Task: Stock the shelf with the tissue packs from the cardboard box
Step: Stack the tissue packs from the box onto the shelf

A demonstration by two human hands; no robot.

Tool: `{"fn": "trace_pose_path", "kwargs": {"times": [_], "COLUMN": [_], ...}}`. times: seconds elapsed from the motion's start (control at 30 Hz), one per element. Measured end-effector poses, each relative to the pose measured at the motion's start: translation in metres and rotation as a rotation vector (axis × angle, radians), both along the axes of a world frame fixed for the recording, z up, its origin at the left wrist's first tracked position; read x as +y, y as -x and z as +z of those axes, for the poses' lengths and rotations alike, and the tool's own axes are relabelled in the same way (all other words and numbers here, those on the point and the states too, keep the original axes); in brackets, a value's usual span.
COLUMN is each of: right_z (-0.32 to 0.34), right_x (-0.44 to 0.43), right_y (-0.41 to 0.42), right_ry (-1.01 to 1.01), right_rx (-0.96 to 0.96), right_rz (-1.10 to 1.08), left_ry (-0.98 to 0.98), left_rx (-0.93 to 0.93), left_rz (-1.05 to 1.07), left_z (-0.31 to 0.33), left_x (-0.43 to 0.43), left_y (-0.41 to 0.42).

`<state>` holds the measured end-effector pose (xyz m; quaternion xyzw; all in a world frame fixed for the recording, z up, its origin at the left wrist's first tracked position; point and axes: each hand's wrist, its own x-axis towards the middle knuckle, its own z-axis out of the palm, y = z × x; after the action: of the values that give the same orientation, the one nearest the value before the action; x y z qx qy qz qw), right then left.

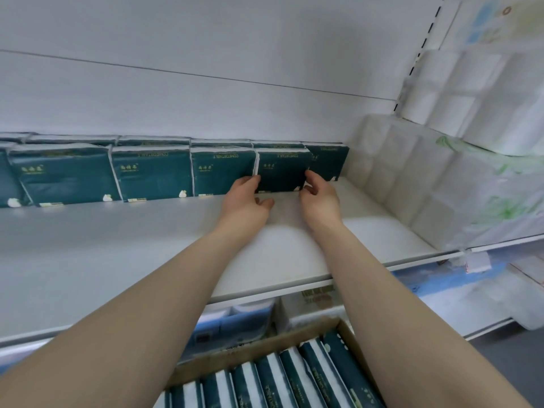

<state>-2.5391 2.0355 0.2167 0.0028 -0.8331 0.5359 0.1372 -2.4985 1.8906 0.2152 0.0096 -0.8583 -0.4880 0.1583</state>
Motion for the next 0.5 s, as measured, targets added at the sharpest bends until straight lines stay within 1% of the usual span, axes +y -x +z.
{"fn": "trace_pose_path", "kwargs": {"times": [0.17, 0.3, 0.5], "right_z": [0.002, 0.009, 0.018], "right_x": [0.003, 0.006, 0.021], "right_y": [-0.001, -0.016, -0.069], "right_ry": [0.063, 0.127, 0.05], "right_rx": [0.01, -0.003, 0.014], "right_rz": [-0.05, -0.047, 0.063], "left_ry": [0.0, -0.015, 0.069], "left_rx": [0.012, 0.011, -0.027], "left_rz": [0.017, 0.006, -0.123], "left_z": [0.001, 0.005, 0.017], "left_x": [-0.001, -0.001, 0.003], "left_y": [-0.002, -0.009, -0.044]}}
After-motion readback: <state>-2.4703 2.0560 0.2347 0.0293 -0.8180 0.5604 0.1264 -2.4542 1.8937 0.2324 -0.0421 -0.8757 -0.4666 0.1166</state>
